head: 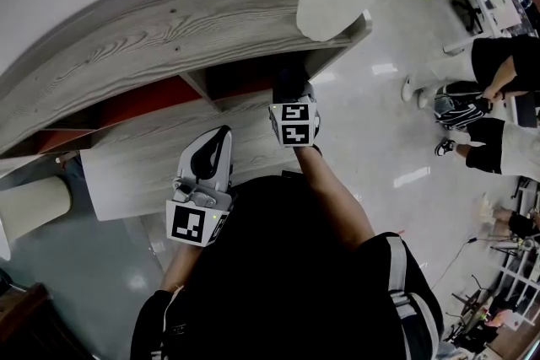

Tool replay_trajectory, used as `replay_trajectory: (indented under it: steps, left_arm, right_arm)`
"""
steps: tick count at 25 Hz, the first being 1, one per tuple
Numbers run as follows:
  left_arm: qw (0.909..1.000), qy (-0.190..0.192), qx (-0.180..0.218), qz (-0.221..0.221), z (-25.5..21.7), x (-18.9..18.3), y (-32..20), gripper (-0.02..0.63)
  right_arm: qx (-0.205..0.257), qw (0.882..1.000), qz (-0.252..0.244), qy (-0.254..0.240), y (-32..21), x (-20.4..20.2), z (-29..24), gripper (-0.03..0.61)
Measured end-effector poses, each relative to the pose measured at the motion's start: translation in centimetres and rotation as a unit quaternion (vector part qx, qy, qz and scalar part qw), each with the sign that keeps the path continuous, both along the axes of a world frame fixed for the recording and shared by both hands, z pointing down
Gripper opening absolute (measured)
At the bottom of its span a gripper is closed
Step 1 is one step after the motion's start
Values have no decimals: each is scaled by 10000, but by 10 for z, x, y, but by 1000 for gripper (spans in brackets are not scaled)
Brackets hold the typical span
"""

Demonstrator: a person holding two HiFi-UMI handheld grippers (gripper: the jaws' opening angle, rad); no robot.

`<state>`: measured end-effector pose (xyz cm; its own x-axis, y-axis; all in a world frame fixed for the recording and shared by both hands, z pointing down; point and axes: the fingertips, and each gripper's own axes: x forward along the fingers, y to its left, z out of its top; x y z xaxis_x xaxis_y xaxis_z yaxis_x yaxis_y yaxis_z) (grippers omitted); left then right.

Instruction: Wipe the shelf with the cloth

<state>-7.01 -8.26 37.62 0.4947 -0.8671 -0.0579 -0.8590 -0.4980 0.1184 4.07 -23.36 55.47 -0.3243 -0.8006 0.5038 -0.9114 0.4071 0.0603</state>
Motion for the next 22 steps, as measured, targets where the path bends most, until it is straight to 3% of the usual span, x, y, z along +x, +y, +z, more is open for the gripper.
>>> replay_trajectory:
  steps: [22]
  left_arm:
    - [9999, 94, 91, -77, -3, -10, 3, 5]
  right_arm:
    - [-199, 9904, -1296, 437, 19, -79, 2, 53]
